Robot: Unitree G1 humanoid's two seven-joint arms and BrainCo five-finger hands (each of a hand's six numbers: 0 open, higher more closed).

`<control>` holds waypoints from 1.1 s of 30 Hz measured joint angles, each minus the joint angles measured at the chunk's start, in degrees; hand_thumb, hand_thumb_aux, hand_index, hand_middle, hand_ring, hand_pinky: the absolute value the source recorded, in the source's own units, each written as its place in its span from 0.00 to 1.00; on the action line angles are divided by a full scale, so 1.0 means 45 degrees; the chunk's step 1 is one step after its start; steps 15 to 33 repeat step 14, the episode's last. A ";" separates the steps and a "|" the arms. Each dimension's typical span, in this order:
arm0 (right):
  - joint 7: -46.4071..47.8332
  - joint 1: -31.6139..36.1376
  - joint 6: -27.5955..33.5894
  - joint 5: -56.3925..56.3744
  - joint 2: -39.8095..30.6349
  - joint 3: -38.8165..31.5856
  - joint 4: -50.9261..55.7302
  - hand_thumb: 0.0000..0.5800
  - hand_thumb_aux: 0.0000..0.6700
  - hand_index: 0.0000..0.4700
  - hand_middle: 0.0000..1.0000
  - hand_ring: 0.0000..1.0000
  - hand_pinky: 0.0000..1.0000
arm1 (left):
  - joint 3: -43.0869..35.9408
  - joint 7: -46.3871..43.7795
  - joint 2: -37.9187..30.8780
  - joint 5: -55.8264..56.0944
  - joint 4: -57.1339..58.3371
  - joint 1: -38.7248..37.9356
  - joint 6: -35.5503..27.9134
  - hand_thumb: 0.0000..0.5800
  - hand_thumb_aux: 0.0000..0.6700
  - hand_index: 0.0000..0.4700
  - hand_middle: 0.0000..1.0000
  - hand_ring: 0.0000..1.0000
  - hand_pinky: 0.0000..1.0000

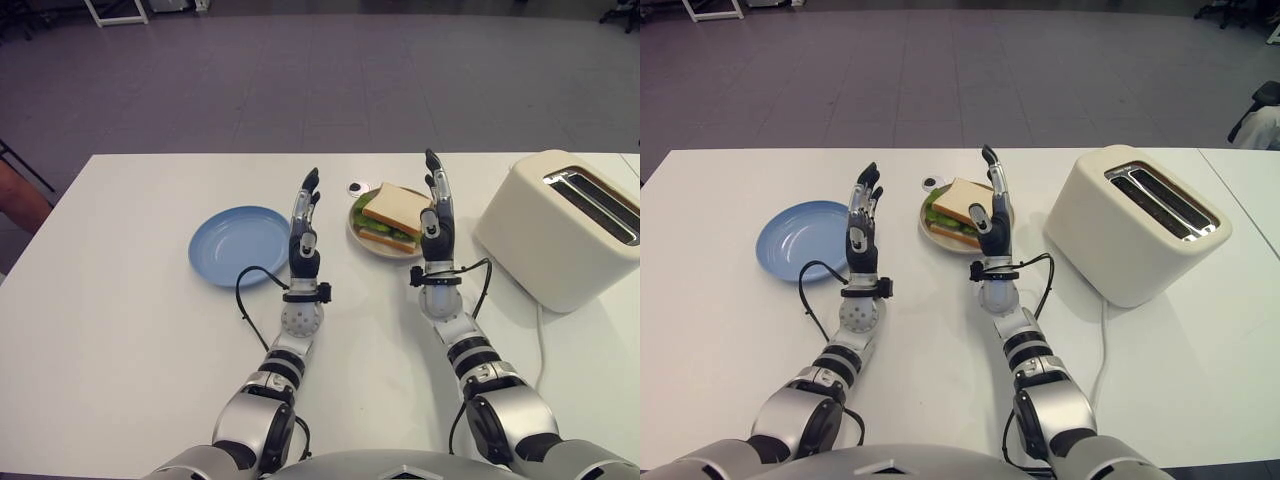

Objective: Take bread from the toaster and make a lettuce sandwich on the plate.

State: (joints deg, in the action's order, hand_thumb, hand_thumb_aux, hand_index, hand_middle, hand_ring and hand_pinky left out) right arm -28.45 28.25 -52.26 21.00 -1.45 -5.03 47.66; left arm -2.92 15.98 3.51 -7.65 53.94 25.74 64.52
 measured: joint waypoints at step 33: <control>-0.0299 -0.1200 -0.0685 0.0468 0.0112 -0.0194 -0.0928 0.00 0.00 0.00 0.00 0.00 0.00 | 0.0314 -0.0733 0.0338 -0.0007 0.0020 -0.0207 0.0578 0.00 0.00 0.00 0.00 0.00 0.00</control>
